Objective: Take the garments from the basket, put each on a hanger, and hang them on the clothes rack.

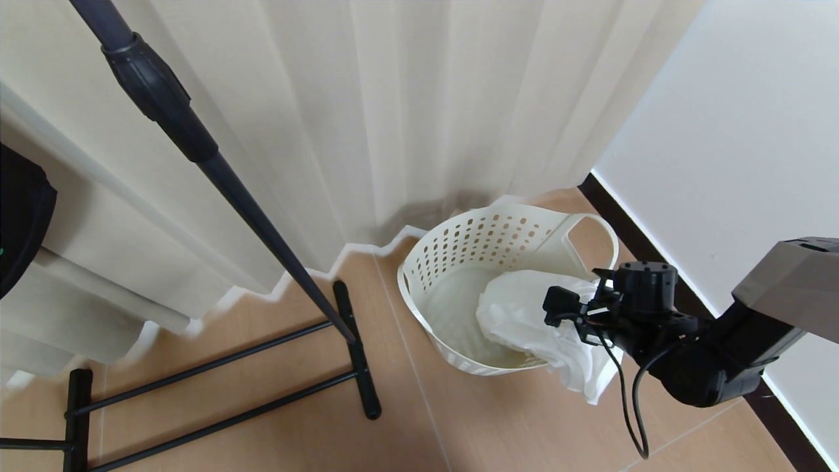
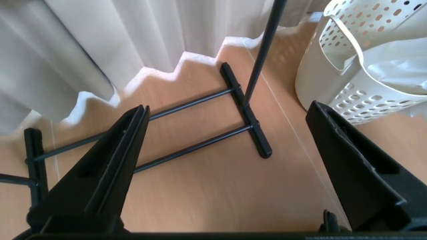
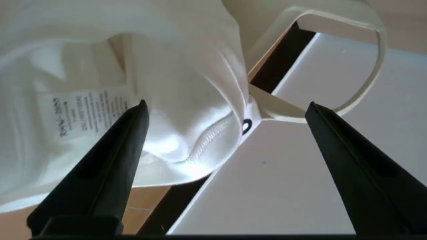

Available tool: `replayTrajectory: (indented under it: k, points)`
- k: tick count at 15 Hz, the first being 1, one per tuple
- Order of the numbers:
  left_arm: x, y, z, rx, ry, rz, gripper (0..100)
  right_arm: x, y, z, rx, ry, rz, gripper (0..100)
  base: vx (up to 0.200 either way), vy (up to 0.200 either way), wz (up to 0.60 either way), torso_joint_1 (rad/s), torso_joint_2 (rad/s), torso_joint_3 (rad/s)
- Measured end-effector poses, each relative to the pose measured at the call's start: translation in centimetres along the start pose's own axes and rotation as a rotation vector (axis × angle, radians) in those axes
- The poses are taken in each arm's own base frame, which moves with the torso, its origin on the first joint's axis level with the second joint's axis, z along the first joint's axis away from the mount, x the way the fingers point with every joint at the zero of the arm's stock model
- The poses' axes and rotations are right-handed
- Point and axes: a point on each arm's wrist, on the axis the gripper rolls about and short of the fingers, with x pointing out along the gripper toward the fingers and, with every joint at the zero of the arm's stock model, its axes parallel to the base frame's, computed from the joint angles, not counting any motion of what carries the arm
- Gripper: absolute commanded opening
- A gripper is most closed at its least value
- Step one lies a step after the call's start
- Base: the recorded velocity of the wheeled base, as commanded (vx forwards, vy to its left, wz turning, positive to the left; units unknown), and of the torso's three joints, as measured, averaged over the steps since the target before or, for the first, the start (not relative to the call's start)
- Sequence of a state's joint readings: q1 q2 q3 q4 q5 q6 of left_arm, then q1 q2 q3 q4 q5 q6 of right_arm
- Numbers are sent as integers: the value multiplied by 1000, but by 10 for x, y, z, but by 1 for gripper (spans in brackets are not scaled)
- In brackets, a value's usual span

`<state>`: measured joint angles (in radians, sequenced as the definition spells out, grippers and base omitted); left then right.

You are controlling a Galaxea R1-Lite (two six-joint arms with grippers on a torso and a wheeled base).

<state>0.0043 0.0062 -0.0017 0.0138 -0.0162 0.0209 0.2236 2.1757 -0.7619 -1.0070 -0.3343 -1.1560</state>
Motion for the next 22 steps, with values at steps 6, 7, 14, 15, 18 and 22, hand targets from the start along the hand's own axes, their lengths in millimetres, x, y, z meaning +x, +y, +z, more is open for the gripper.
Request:
replayTrajectory:
  k: [6,7,14,15,18,22]
  points:
    - [0,0,0,1,0,-1,100,20,7,2,34,-26,-62,100,0,0,0,0,0,0]
    - [0,0,0,1,0,-1,100,21,7,3,43,-29,-68,100,0,0,0,0,0,0]
    - [0,0,0,1,0,-2,100,30,11,5,136,-37,-89,0,0,0,0,0,0,0]
    - [0,0,0,2,0,-2,100,30,12,5,146,-38,-87,0,0,0,0,0,0,0]
    - [0,0,0,1,0,-1,100,25,13,3,207,-34,-77,0,0,0,0,0,0,0]
    - [0,0,0,-1,0,0,100,-8,-5,3,383,-63,-89,0,0,0,0,0,0,0]
